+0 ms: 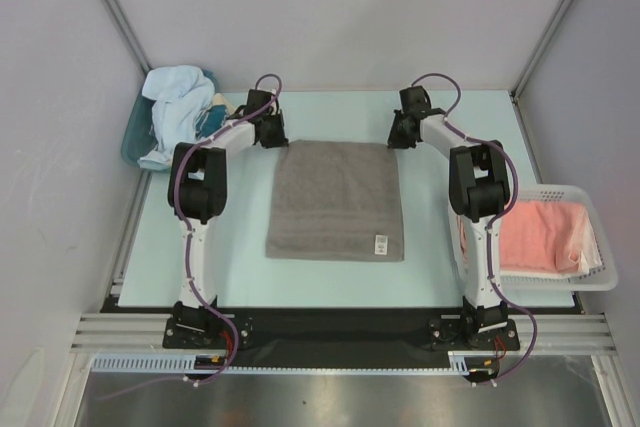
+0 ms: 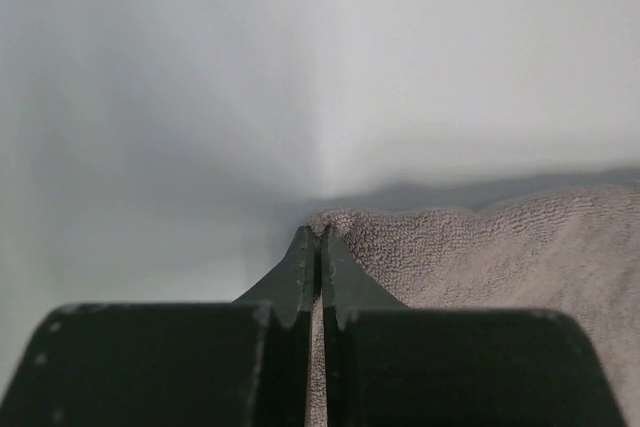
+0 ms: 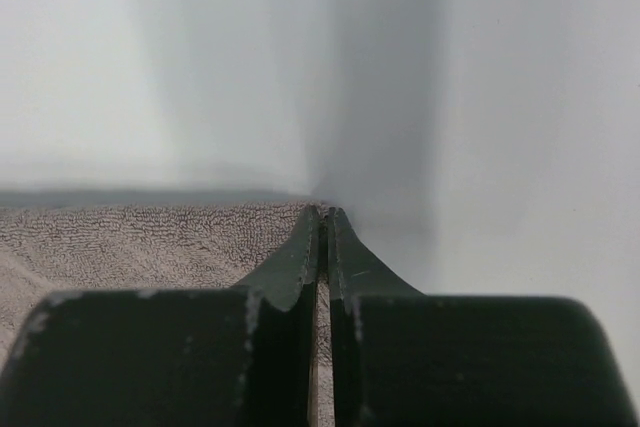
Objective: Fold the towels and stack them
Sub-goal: Fold the towel, then neatly place the folded towel into the bin
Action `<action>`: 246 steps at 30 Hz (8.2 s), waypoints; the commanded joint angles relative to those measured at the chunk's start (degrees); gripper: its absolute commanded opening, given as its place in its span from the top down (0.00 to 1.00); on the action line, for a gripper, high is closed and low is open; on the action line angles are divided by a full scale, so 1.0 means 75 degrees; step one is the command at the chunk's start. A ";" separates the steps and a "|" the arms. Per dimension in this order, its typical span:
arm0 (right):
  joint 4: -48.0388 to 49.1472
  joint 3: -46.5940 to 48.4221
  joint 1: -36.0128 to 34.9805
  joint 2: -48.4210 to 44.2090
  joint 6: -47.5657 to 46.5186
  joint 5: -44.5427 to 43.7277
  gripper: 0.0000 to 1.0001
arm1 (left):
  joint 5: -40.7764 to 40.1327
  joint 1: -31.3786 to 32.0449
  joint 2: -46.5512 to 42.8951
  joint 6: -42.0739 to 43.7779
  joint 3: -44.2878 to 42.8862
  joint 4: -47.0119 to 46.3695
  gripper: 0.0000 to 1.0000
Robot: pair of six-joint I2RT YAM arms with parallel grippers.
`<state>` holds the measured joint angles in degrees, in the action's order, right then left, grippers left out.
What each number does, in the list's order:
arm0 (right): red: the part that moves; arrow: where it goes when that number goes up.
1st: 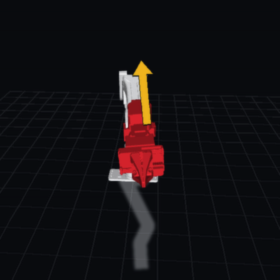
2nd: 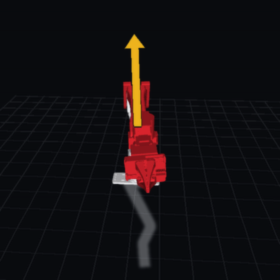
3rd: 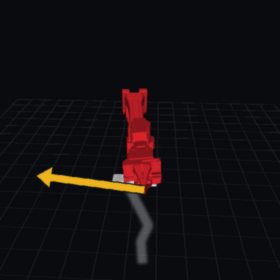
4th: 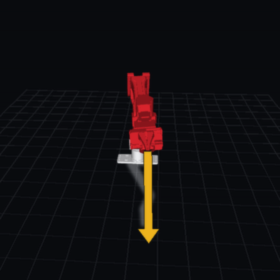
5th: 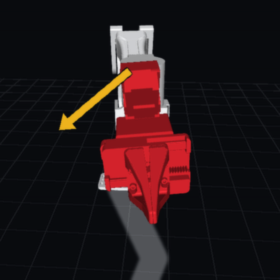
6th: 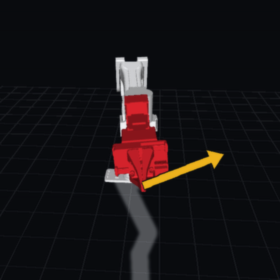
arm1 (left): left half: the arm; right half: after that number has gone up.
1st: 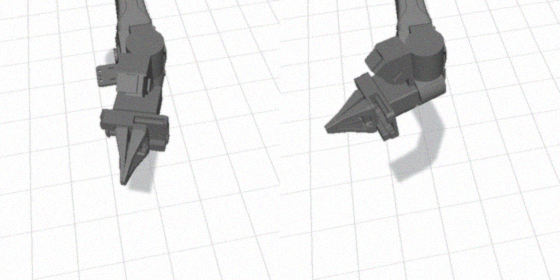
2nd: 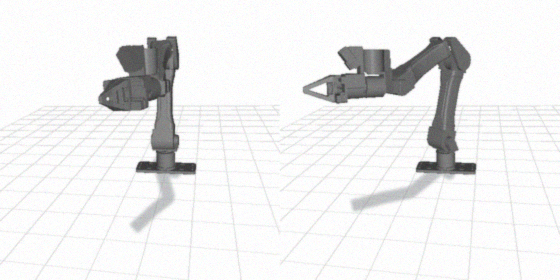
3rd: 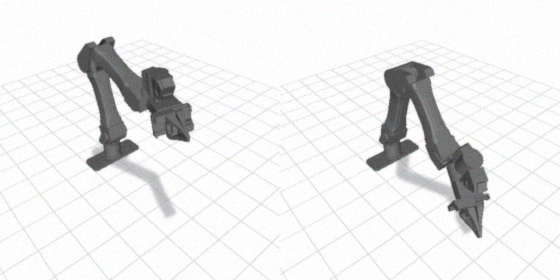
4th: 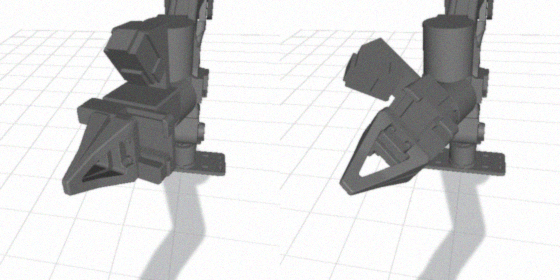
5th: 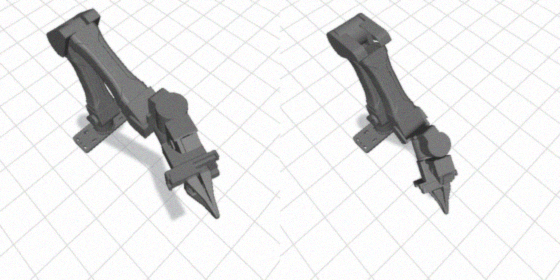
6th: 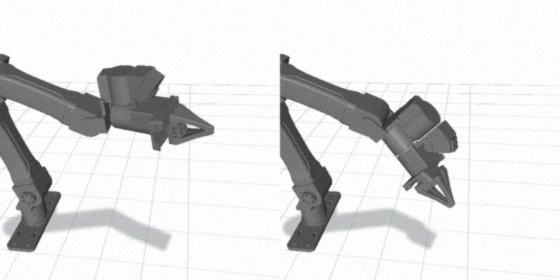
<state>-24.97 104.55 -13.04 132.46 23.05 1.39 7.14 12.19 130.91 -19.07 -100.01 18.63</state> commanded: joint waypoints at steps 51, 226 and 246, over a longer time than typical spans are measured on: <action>0.3107 -0.5080 -0.0019 -0.4255 0.0524 0.0202 1.00 | 0.0607 -0.0500 -0.4176 -0.1840 0.5446 -0.3833 1.00; -0.1357 -0.6662 -0.3264 -0.5810 0.2551 -0.3560 1.00 | 0.1169 0.1868 -1.1395 -0.0575 0.7943 -0.0012 0.88; -0.6819 -0.6124 -0.4697 -0.8603 0.4241 -0.5857 1.00 | 0.2611 0.1879 -1.2580 -0.0305 0.8131 0.0422 0.91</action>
<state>-70.76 56.66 -50.54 70.06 55.00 -37.34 24.21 25.93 37.26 -22.83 -39.11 22.13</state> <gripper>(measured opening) 0.054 0.096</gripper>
